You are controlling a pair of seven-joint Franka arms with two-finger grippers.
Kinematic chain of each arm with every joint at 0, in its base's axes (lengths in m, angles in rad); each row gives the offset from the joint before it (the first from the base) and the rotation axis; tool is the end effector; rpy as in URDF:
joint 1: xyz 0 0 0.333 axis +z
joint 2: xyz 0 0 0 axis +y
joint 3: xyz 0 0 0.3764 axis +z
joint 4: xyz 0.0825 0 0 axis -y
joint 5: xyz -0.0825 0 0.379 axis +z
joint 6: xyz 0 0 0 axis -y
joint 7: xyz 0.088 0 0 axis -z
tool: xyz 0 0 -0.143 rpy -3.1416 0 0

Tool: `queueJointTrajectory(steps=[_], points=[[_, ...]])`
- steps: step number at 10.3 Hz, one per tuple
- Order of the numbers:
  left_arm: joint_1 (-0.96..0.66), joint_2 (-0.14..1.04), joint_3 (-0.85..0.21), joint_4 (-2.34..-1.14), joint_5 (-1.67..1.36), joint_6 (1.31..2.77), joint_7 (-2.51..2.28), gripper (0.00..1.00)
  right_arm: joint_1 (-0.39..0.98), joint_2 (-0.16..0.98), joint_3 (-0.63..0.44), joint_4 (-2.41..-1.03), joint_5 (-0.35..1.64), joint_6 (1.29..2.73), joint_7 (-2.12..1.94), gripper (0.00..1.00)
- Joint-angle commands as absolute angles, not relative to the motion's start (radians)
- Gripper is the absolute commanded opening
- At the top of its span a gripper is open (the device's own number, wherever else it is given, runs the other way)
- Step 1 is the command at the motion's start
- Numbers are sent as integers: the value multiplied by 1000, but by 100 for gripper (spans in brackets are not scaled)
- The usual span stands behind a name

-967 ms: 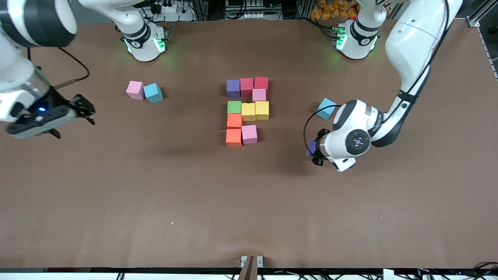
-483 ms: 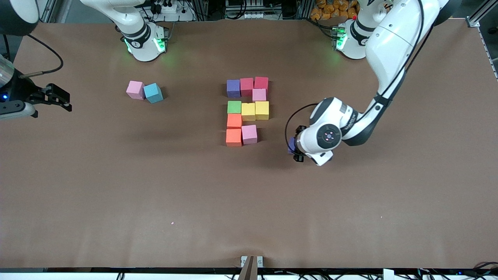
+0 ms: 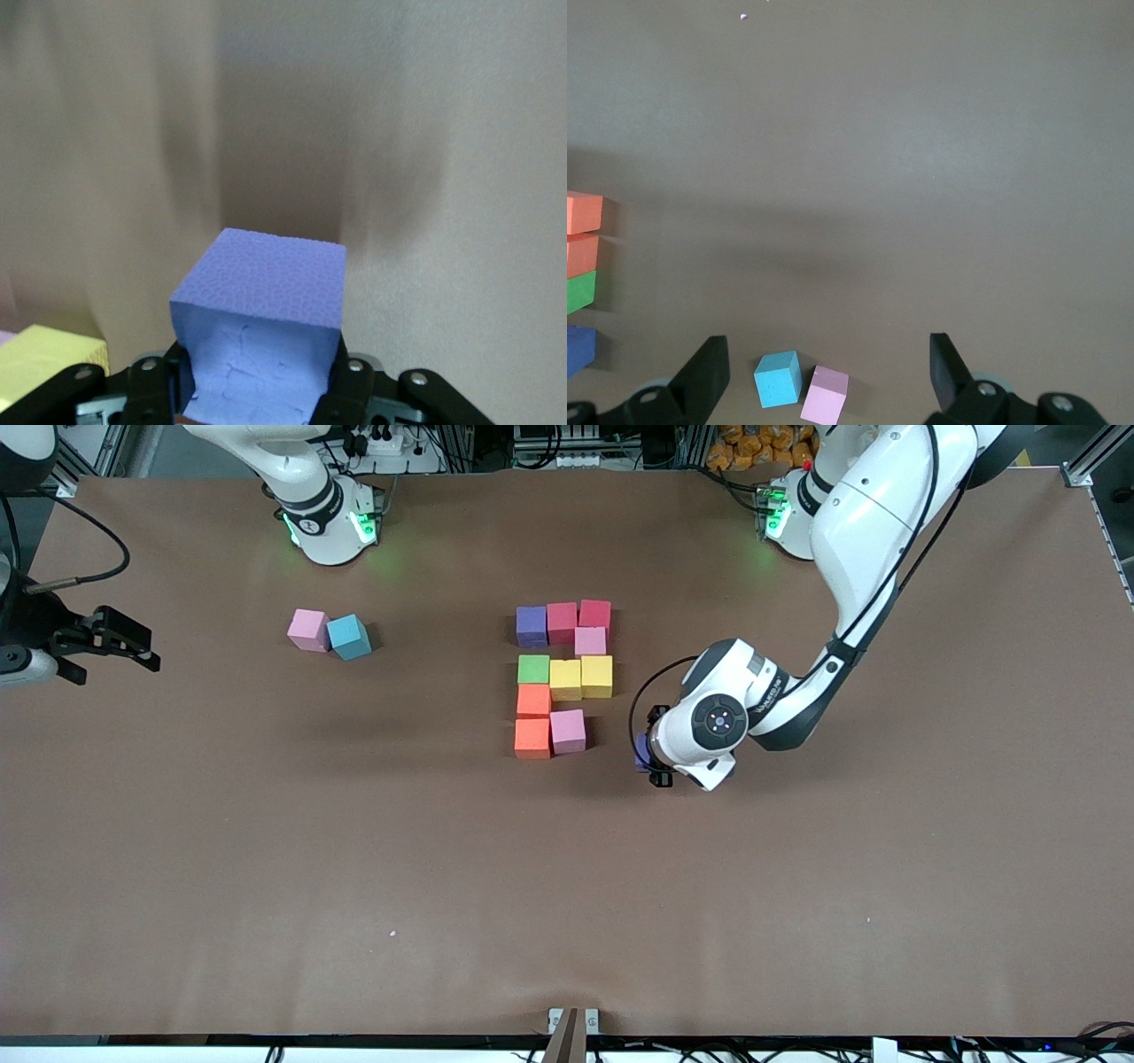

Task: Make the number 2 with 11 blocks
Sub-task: 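Carry the purple cube to the cluster while the right gripper withdraws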

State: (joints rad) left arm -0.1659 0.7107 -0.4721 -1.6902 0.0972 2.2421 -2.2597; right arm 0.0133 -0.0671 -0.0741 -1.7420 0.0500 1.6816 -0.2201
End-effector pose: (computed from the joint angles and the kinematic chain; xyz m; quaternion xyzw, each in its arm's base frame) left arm 0.5854 -0.3782 0.2280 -0.6752 -0.7274 0.1198 0.0253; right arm 0.5310 -0.0270 0.6144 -0.9967 -0.0769 -0.0070 0.0266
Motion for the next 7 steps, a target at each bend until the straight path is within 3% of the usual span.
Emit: queueJointTrajectory(steps=[1,7], points=[[-192,721,-465,-1681,80,2258,-2324,40,5,-71,-57,-1727,69,1675,-113,100],[-207,719,-466,-1690,78,2302,-2410,40,-41,-65,-74,-1712,25,1653,-173,100]])
